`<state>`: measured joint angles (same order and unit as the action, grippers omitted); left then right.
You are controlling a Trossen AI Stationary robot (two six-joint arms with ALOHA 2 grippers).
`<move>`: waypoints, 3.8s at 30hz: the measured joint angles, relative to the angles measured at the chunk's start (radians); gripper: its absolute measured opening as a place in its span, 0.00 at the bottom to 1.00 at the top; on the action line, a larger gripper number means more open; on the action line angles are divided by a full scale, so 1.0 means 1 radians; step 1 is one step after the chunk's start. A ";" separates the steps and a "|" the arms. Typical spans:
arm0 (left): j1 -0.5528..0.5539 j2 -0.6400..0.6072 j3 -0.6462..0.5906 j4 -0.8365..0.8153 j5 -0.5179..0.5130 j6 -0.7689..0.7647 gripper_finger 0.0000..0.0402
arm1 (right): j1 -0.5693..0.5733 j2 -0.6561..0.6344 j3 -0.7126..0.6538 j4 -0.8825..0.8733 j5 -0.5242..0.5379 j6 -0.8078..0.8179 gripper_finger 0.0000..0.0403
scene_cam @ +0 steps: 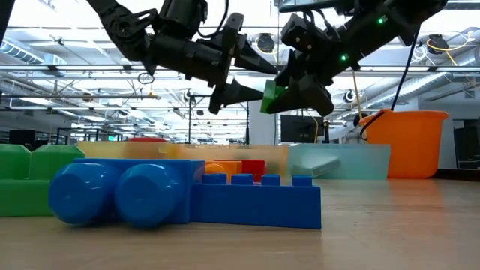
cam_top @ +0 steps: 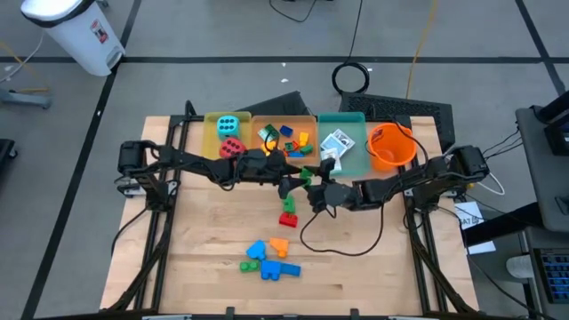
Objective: Pick & Place Toys
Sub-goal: Put the green game piece into the orange bin
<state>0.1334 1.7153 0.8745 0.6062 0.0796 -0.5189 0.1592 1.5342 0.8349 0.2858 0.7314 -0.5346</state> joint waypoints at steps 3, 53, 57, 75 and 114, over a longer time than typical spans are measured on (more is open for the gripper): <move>0.002 0.000 0.001 0.004 0.006 0.014 0.70 | 0.000 0.000 0.000 0.014 0.022 -0.012 0.62; -0.010 -0.034 0.000 -0.020 0.013 0.011 0.36 | 0.033 0.000 0.001 0.156 -0.026 0.017 0.68; 0.028 -0.061 -0.001 -0.068 0.019 0.063 0.36 | 0.045 -0.045 0.000 0.099 -0.035 0.153 0.75; 0.281 -0.137 0.000 -0.244 -0.265 0.243 0.36 | 0.037 -0.529 -0.207 -0.030 -0.108 0.304 0.70; 0.142 -0.412 0.000 -0.582 -0.132 0.243 0.74 | -0.065 -0.379 -0.270 0.216 -0.502 0.456 0.70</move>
<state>0.2752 1.3037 0.8749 0.0238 -0.0528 -0.2764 0.0945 1.1555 0.5647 0.5019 0.2291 -0.0785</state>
